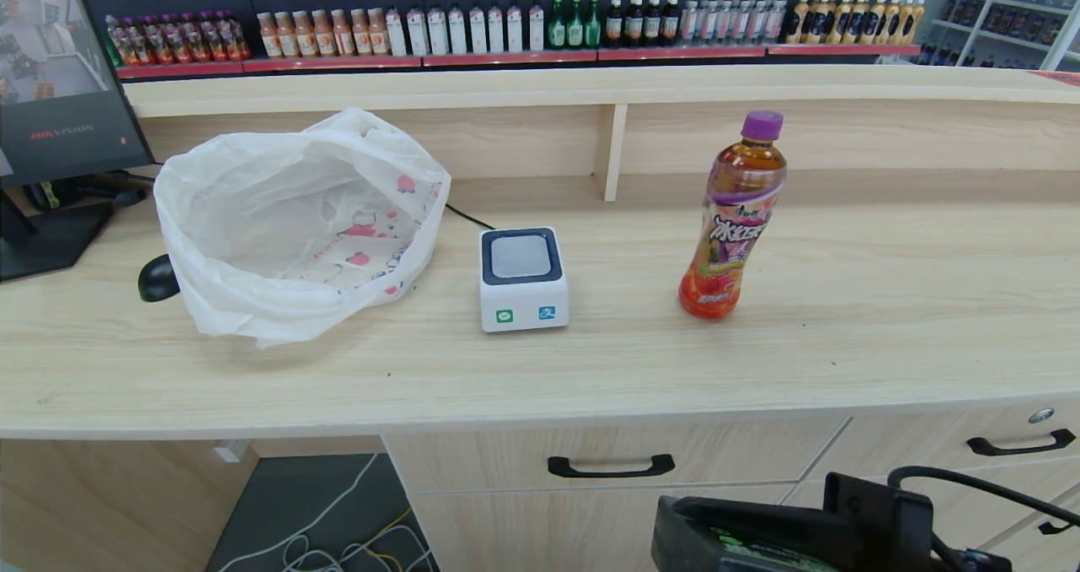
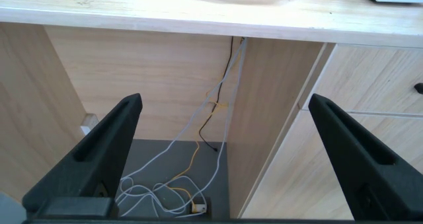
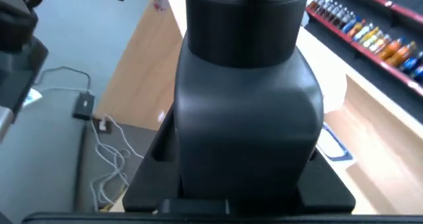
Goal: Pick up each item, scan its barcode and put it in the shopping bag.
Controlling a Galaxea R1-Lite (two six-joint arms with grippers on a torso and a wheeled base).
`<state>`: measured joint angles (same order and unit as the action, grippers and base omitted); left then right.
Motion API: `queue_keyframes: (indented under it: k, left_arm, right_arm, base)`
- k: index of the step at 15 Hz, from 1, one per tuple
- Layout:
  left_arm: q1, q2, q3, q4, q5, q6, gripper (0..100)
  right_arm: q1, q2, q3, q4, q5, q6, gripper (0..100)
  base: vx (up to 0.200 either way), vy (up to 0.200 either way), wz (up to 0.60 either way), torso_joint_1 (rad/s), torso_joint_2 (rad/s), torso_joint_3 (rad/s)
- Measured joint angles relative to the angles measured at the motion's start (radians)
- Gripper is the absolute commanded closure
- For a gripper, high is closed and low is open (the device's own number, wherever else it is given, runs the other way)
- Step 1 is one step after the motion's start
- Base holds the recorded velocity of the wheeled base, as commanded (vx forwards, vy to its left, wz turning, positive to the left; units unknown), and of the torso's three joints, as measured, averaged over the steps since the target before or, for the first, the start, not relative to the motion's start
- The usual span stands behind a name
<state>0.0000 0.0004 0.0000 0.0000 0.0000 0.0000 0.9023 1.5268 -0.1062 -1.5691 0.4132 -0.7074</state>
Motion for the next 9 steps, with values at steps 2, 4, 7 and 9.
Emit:
queue_keyframes:
  k: [2,4,7,9]
  left_arm:
    - [0.000,0.000,0.000,0.000,0.000,0.000,0]
    - [0.000,0.000,0.000,0.000,0.000,0.000,0]
    - [0.000,0.000,0.000,0.000,0.000,0.000,0]
    - [0.000,0.000,0.000,0.000,0.000,0.000,0]
  right_arm:
    - [-0.007,-0.010,0.001,0.000,-0.005,0.078,100]
    - [-0.014,-0.020,-0.005,-0.001,-0.104,0.244,100]
    - [-0.016,-0.040,0.000,0.000,-0.331,0.456,100]
    - [-0.014,-0.056,0.000,-0.001,-0.520,0.643,100]
  base:
    - [0.000,0.000,0.00,0.000,0.00,0.000]
    - [0.000,0.000,0.00,0.000,0.00,0.000]
    - [0.000,0.000,0.00,0.000,0.00,0.000]
    - [0.000,0.000,0.00,0.000,0.00,0.000]
